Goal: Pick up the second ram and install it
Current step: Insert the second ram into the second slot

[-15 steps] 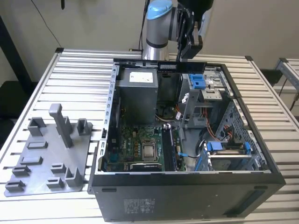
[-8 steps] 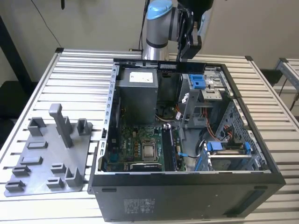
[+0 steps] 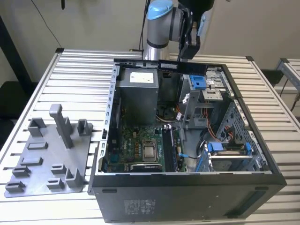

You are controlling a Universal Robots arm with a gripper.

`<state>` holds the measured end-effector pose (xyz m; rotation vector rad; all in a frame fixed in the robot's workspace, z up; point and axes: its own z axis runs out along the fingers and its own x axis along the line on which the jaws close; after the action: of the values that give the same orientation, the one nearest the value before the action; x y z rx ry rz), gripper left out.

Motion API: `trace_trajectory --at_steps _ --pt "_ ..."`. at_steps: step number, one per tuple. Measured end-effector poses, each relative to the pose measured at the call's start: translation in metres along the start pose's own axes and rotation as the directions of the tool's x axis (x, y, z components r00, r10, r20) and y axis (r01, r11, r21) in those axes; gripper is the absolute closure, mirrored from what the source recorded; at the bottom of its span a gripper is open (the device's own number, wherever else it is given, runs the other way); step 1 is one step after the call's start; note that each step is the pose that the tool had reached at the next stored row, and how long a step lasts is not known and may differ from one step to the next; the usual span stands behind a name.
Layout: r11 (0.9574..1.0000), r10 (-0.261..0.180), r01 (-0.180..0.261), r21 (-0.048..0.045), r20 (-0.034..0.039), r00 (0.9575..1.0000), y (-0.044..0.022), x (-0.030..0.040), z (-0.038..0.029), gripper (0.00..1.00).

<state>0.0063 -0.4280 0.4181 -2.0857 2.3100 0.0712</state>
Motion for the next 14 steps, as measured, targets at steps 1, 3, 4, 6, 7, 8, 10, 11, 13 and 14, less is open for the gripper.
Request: trace_trajectory --at_steps 1,3,4,6,7,8,10,11,13,14 --pt "0.9999 0.011 -0.011 0.0006 0.0002 0.9999 0.0 0.0 0.0 0.86" --pt "0.9994 0.033 -0.033 0.0017 0.0005 0.9994 0.0 0.0 0.0 0.86" --pt "0.999 0.045 -0.045 0.0023 0.0007 0.999 0.0 0.0 0.0 0.86" --pt "0.9977 0.068 -0.068 0.0035 0.0011 0.9977 0.0 0.0 0.0 0.86" --pt "0.9968 0.08 -0.08 0.0041 0.0013 0.9968 0.0 0.0 0.0 0.86" --pt "0.9958 0.091 -0.091 0.0046 0.0015 0.9958 0.0 0.0 0.0 0.86" --pt "0.9933 0.115 -0.115 0.0058 0.002 0.9933 0.0 0.0 0.0 0.86" --pt "0.9919 0.127 -0.127 0.0064 0.0023 0.9919 0.0 0.0 0.0 0.86" --pt "0.9885 0.151 -0.151 0.0077 0.0029 0.9886 0.0 0.0 0.0001 0.86" --pt "0.9866 0.163 -0.163 0.0082 0.0032 0.9866 0.0 0.0 0.0001 0.86"
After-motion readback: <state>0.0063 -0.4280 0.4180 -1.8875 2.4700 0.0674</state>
